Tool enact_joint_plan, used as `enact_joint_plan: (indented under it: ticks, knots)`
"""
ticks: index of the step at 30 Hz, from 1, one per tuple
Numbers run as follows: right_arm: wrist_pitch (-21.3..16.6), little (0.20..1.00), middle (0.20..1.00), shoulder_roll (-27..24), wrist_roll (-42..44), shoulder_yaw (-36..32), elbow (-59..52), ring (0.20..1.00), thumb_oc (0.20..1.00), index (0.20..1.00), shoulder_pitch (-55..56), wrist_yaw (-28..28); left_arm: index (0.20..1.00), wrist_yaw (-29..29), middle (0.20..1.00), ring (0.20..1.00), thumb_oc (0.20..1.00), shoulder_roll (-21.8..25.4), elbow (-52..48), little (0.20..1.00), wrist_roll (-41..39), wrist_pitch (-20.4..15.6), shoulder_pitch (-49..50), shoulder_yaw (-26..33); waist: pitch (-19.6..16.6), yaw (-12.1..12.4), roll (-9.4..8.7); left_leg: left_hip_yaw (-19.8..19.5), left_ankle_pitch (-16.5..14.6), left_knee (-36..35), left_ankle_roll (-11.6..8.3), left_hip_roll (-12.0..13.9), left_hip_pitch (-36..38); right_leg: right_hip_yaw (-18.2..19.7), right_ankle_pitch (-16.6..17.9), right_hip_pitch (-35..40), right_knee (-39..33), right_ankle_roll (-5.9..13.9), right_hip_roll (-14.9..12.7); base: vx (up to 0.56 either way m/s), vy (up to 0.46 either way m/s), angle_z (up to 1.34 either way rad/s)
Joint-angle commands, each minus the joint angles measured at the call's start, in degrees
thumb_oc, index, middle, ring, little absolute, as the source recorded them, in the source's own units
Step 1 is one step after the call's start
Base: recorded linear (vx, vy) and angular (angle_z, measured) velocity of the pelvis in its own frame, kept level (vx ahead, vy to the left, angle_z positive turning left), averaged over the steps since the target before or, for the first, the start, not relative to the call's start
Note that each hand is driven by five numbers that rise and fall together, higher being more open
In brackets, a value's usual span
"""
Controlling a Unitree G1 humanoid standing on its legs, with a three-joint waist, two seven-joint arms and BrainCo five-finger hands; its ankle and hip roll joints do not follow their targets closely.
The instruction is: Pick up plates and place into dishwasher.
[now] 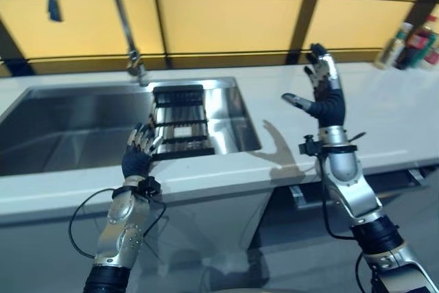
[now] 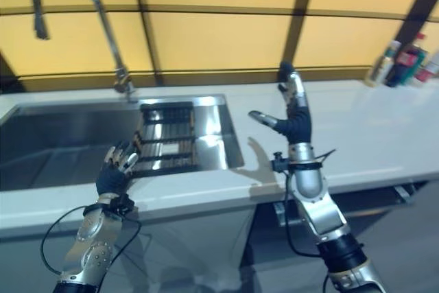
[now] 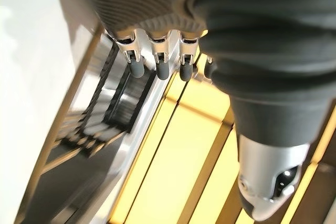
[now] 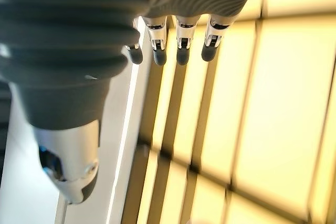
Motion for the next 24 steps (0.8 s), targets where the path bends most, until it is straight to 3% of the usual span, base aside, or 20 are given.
enact_joint_plan:
  ticks: [1, 5, 10, 17, 24]
  knots:
    - [-0.8, 1.0, 1.0, 1.4, 1.3, 2.9, -1.1, 1.0, 1.0, 1.0, -3.5, 1.4, 1.0, -0.7, 1.0, 1.0, 1.0, 4.4, -1.5, 1.0, 3.1, -2.3, 1.4, -0.1, -0.2, 2.3, -1.9, -0.5, -7.8, 8.2, -0.72, 1.9, -2.0, -1.9, 0.5, -4.8, 1.9, 0.22, -1.8, 0.09, -0.068, 0.37]
    - [0.2, 1.0, 1.0, 2.8, 3.9, 4.7, 2.9, 1.0, 1.0, 1.0, -1.1, 3.0, 1.0, -2.0, 1.0, 1.0, 1.0, 4.5, -2.1, 1.0, 4.3, -2.5, 2.0, -0.2, -0.1, 3.0, -2.06, -0.7, -7.0, 8.5, -1.54, 2.6, -2.6, -3.7, -0.4, -3.6, 2.0, -0.64, -1.6, 0.1, -0.054, 0.37]
    - [2.3, 1.0, 1.0, 4.2, 8.1, 5.4, 7.9, 1.0, 1.0, 1.0, 5.6, 4.9, 1.0, -4.6, 1.0, 1.0, 1.0, 4.1, -1.3, 1.0, 8.3, -0.3, 2.8, -0.3, -0.4, 2.3, -1.17, 1.6, -5.8, 7.7, -2.23, 3.2, -3.2, -5.8, -0.6, -2.9, 1.7, -0.63, -2.0, 0.06, 0.009, 0.54]
    - [1.9, 1.0, 1.0, 6.7, 8.5, 6.5, 13.2, 1.0, 1.0, 1.0, 10.5, 7.2, 1.0, -6.3, 1.0, 1.0, 1.0, 4.6, 0.1, 1.0, 11.1, 1.7, 3.1, -0.5, -0.9, 1.0, 1.75, 0.5, -3.6, 2.4, -1.97, 3.2, -1.3, -4.2, -0.3, -3.1, 1.4, 0.41, -2.7, -0.01, 0.078, 0.15]
    - [1.3, 1.0, 1.0, 6.4, 8.7, 4.7, 13.8, 1.0, 1.0, 1.0, 13.6, 9.4, 1.0, -6.8, 1.0, 1.0, 1.0, 5.2, 0.7, 1.0, 11.0, 2.5, 1.8, -1.0, -1.5, -0.8, 2.94, 1.5, -1.9, -0.6, -1.75, 3.0, -1.1, -3.5, 0.4, -3.7, 0.7, 1.45, -3.1, -0.05, 0.065, -0.04]
